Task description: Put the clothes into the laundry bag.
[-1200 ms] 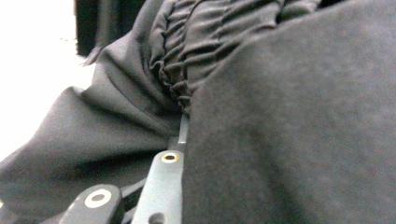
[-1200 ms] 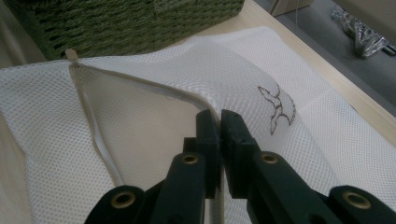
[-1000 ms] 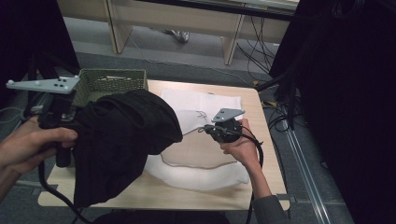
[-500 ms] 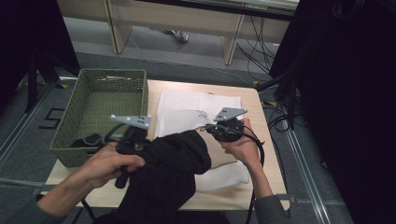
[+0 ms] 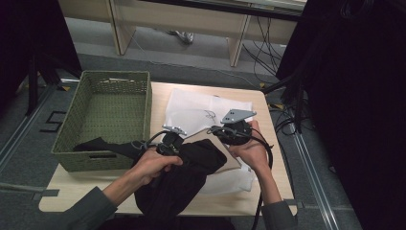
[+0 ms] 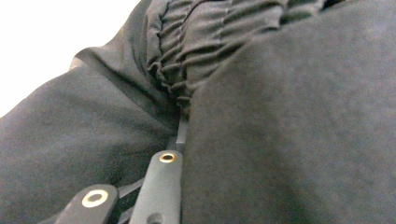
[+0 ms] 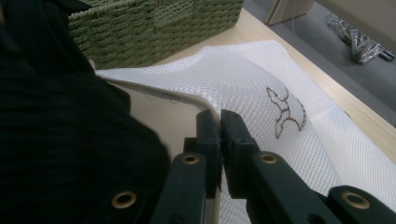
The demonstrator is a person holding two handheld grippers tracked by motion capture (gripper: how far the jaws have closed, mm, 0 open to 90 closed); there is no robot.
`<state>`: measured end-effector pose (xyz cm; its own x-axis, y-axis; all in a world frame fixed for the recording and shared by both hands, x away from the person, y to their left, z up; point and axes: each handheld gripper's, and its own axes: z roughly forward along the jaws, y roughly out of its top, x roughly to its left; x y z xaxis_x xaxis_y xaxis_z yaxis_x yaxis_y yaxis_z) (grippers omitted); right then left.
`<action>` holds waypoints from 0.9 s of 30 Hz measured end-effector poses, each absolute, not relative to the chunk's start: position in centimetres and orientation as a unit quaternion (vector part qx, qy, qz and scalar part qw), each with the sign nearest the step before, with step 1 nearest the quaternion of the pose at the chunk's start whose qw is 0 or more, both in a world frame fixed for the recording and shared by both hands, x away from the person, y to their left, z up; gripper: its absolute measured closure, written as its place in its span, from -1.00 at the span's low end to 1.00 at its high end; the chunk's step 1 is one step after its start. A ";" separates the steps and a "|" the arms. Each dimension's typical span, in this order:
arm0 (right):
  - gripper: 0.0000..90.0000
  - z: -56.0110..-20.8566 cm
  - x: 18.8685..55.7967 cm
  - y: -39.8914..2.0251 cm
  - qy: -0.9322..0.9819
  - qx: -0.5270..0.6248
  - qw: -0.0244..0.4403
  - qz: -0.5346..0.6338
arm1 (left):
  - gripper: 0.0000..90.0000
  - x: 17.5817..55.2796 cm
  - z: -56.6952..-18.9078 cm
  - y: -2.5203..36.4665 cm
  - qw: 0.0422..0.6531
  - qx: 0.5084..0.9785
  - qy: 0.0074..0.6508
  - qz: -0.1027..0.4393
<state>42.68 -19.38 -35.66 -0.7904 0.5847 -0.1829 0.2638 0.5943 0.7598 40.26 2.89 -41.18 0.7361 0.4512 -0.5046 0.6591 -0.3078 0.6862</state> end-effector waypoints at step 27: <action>0.95 -35.9 42.7 -19.8 0.867 0.259 0.203 0.375 | -0.40 43.2 -44.8 0.0 0.426 0.791 0.439 0.036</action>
